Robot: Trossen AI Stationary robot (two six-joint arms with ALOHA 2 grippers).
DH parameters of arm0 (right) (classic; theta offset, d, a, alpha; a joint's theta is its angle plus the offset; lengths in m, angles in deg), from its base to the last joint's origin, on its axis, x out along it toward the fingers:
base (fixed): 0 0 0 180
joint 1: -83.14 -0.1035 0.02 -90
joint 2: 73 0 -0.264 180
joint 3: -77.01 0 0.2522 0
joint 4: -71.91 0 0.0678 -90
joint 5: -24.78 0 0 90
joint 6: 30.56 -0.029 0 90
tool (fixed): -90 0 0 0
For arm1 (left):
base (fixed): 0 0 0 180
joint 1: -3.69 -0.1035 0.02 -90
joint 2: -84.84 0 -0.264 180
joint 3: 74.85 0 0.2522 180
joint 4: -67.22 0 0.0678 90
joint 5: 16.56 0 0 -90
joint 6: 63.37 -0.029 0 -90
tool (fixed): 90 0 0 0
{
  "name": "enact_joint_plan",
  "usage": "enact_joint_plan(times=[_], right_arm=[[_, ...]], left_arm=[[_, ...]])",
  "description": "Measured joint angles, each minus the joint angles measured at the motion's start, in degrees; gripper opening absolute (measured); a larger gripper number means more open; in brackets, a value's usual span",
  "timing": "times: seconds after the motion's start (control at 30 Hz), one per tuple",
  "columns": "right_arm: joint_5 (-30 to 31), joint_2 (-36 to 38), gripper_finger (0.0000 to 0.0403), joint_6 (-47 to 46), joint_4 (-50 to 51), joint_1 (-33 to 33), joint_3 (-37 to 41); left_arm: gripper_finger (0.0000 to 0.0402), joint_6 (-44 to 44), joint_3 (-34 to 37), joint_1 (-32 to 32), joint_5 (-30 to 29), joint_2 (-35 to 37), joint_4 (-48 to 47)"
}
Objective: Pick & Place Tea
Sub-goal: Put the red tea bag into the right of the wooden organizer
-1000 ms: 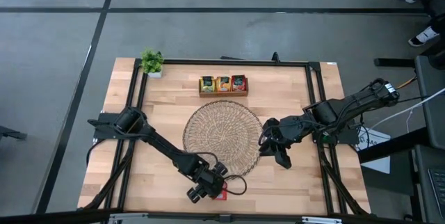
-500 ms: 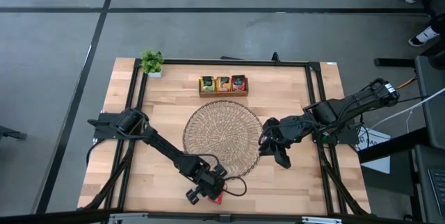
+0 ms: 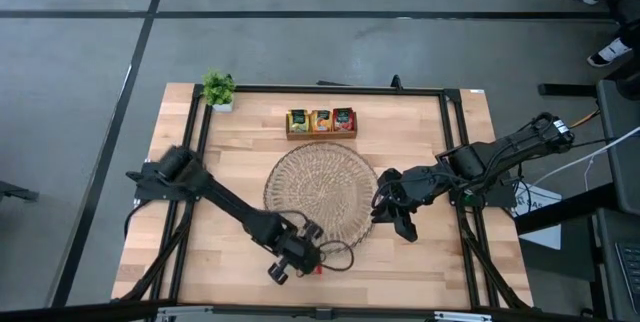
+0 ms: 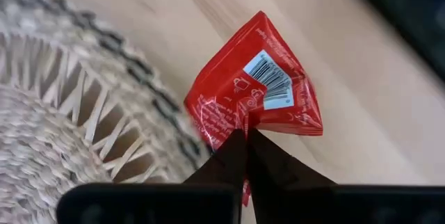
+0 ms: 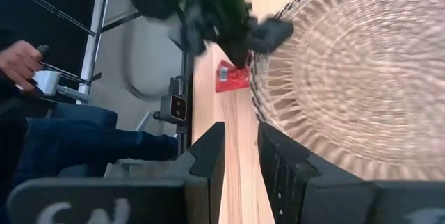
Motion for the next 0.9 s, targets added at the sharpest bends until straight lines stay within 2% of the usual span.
enact_joint_plan(times=[0.27, 0.6, 0.73, 0.9], right_arm=[[0.1, 0.0, 0.0088, 4.3, -5.8, 0.0, 0.0], [0.1, 0.0, 0.0088, 5.9, -11.6, 0.0, 0.0], [0.1, 0.0, 0.0088, 6.2, -14.5, 0.2, 0.0], [0.1, 0.0, 0.0088, 8.3, -22.9, 1.4, 0.0]], left_arm=[[0.0005, 6.4, -2.0, -3.7, -6.1, 13.4, -0.5], [0.0003, 9.9, -2.1, -4.7, -8.5, 24.3, -0.4], [0.0003, 9.8, -2.1, -4.7, -8.5, 26.5, 7.1], [0.0004, 6.4, -2.1, -5.1, -4.5, 28.2, 18.9]])
